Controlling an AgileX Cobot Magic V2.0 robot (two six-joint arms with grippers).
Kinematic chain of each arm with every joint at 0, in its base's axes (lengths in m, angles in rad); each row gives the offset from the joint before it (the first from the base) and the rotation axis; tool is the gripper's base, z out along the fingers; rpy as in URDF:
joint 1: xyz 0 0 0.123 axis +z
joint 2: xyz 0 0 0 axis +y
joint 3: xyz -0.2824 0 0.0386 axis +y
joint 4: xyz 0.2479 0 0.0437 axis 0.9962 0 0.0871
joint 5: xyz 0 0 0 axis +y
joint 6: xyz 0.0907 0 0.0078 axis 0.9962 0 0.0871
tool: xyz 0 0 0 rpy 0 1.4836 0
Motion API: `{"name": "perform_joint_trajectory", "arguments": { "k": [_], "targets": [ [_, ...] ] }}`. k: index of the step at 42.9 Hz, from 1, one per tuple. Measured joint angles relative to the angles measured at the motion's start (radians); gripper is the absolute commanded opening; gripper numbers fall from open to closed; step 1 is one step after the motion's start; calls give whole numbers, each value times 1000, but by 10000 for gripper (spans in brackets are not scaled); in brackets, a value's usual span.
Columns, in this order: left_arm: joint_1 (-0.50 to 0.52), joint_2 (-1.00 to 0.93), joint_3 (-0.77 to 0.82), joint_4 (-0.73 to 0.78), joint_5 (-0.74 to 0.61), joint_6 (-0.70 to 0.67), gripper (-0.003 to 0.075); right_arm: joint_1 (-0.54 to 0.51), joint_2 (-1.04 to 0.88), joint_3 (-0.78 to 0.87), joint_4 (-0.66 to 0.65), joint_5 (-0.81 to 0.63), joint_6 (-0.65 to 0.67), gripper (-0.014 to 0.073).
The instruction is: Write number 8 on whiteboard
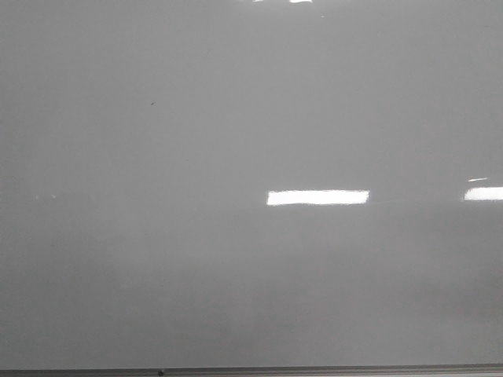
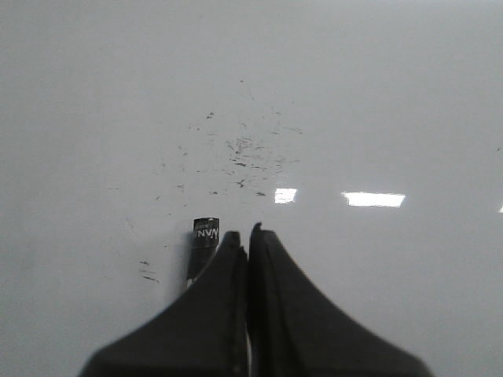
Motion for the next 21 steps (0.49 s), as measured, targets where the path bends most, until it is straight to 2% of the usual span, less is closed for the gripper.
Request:
{"name": "perform_joint_trajectory", "arguments": {
  "k": [21],
  "targets": [
    [0,0,0,0,0,0,-21,0,0,0,0,-16,0,-69]
  ]
}}
